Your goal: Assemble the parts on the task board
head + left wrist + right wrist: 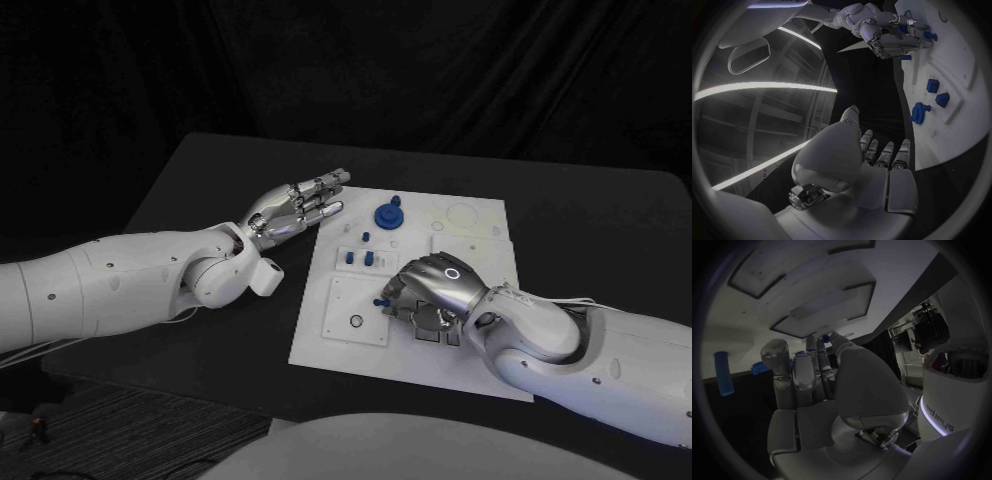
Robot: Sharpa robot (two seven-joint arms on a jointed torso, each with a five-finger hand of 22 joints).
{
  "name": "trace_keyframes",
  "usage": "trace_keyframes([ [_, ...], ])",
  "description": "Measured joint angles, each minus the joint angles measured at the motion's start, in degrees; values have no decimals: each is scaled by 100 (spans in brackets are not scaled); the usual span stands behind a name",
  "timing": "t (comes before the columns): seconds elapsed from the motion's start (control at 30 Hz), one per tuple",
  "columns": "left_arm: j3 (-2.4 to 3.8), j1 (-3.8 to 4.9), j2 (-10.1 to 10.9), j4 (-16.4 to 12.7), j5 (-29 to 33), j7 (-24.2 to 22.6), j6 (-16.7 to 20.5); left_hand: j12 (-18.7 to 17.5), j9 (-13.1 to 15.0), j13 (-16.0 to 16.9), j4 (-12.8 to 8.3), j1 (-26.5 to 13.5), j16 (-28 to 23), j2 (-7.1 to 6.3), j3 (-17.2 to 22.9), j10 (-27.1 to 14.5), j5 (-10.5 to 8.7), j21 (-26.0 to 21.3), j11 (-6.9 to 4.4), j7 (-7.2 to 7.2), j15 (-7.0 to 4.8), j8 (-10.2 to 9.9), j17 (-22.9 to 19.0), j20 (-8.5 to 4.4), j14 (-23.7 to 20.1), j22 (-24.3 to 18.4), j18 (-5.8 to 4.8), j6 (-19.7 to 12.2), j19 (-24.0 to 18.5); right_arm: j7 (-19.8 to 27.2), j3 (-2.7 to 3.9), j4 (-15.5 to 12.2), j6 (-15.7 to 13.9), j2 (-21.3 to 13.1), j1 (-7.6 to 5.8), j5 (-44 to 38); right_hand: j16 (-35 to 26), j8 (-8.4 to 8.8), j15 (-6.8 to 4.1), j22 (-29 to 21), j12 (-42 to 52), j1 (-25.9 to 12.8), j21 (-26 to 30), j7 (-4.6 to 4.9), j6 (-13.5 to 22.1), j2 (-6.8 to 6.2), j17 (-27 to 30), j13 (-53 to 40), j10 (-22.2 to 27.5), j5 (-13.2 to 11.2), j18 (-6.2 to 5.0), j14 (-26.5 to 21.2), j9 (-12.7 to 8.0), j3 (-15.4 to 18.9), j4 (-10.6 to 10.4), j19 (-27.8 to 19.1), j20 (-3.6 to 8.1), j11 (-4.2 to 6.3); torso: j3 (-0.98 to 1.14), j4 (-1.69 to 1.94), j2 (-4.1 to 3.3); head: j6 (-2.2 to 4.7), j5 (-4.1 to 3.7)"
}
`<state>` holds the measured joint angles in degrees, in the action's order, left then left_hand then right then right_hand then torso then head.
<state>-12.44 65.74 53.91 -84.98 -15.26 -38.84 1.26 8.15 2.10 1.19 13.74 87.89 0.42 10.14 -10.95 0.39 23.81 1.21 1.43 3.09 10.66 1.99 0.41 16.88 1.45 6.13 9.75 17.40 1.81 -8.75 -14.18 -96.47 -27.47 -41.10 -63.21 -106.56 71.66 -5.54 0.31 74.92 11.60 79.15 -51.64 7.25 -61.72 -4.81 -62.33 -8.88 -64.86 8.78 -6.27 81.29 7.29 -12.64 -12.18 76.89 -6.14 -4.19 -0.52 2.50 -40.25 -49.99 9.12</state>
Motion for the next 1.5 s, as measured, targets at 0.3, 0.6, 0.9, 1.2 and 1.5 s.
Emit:
trace_keyframes([
  [0.3,0,-3,-4,10,0,0,-15,0,0,0,-55,26,0,26,23,-12,90,0,11,0,0,0,0,0,0,0,0,0,0,-39,2,-1,38,3,0,-1,0,0,-32,-1,-1,380,0,1,-5,-50,51,27,-53,268,0,8,43,-187,271,20,20,28,-1,0,0,0,2],
  [0.6,0,-6,-14,17,0,5,-40,0,12,0,-103,48,0,48,39,0,191,0,41,72,0,0,-1,0,0,-10,0,72,0,-39,12,-31,-5,-8,1,-1,0,-57,-92,-1,-1,557,-95,-68,-294,-115,-4,31,-294,517,1,50,139,-307,422,72,72,111,-2,-1,0,0,4],
  [0.9,0,-8,49,-48,0,1,-33,706,28,101,-238,76,283,21,63,248,405,183,288,126,51,22,120,1,505,400,-1,254,376,-36,-5,-162,-158,-166,-12,-2,48,-116,-123,-1,-1,596,-206,-113,-381,-125,-65,38,-395,518,0,81,217,-295,440,113,112,133,-2,-3,1,0,27],
  [1.2,1,-9,254,-283,-213,0,135,3501,71,782,-67,299,2902,-112,134,2484,482,1647,1156,173,37,89,817,-44,3617,1730,-1,792,3193,-62,-1,-359,-242,-268,-306,-2,51,-116,-135,-2,-1,558,-228,-113,-381,-90,-89,41,-415,508,0,92,211,-300,445,124,124,153,-2,-3,2,0,55],
  [1.5,0,-9,410,-454,-595,39,209,5792,234,3415,311,481,7285,-287,276,4551,452,4084,346,335,-758,212,4274,-799,5267,3426,-2,1906,4605,-120,-1,-337,-212,-189,-416,-3,70,-116,-143,3,-23,558,-228,-111,-379,-90,-88,55,-415,374,0,101,222,-300,445,134,133,153,-2,1,9,0,58],
])
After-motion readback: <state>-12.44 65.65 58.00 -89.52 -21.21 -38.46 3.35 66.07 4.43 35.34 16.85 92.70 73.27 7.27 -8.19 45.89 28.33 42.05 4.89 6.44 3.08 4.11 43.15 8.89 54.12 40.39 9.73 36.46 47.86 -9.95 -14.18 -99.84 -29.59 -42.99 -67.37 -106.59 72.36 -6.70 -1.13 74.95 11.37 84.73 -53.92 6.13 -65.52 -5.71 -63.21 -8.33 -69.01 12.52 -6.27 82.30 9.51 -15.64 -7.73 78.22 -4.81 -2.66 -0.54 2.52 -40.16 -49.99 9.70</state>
